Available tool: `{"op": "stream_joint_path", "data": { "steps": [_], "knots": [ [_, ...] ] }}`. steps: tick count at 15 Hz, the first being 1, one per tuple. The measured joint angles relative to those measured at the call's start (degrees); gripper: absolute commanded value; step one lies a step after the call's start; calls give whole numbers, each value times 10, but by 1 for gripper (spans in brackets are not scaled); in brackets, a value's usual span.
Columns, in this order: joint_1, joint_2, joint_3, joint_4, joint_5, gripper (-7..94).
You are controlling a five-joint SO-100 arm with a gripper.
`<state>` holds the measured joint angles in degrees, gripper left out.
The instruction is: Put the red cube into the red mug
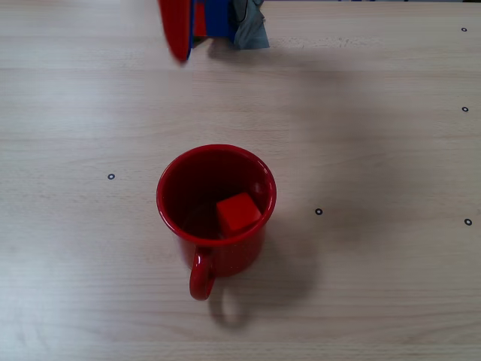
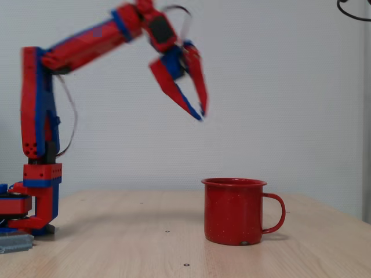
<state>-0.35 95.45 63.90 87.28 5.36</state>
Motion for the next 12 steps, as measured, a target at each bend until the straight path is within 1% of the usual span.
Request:
{"op": "stream_joint_path", "data": {
  "steps": [3,7,9,12],
  "knots": [
    [4,132,128,-60,0,0],
    [6,384,386,-147,0,0],
    [5,520,547,-174,-2,0],
    [-18,668,689,-196,-9,0]
  ]
}}
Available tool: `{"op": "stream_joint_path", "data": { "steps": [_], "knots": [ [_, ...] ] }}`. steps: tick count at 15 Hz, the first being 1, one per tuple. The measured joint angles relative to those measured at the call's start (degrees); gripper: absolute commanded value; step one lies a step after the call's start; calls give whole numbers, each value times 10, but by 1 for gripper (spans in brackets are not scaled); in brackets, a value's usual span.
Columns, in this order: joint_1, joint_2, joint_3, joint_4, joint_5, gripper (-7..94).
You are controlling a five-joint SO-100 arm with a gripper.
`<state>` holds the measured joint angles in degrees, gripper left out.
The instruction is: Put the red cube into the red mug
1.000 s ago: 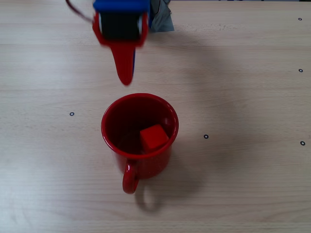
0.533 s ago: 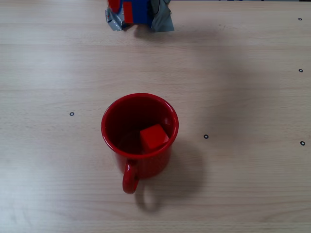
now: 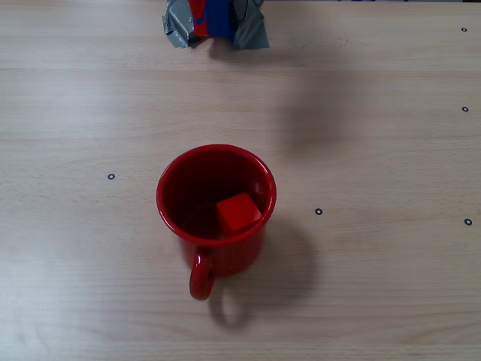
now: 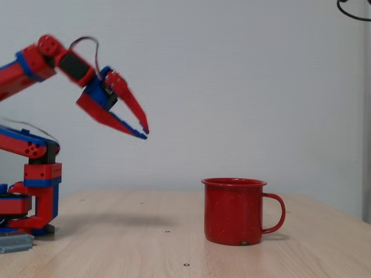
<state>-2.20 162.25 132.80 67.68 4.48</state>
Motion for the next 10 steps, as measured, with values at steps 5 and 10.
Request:
{"op": "stream_joint_path", "data": {
  "steps": [5,10],
  "knots": [
    [-14,184,228,-49,-20,0],
    [-34,253,437,-120,-41,0]
  ]
}}
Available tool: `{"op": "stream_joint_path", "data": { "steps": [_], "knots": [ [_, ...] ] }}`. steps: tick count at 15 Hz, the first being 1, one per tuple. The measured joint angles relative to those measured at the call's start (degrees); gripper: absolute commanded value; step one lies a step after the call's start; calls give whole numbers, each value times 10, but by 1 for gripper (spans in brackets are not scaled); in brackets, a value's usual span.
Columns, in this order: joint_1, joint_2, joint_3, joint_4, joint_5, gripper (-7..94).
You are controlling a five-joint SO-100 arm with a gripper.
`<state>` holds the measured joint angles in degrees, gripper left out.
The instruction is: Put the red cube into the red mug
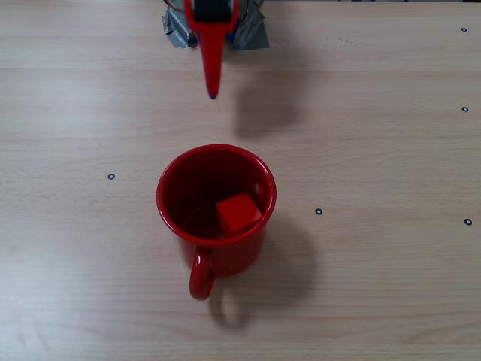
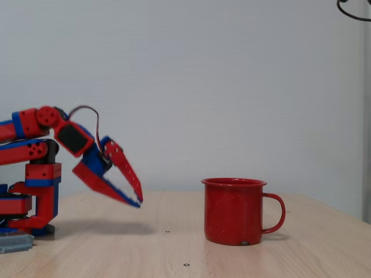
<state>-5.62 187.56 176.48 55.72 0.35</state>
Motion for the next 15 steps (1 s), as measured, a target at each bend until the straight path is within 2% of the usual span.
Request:
{"op": "stream_joint_path", "data": {
  "steps": [5,7,15],
  "knots": [
    [4,1,21,-23,-13,0],
    [4,1,21,-23,-15,2],
    [4,1,21,-23,-15,0]
  ]
}}
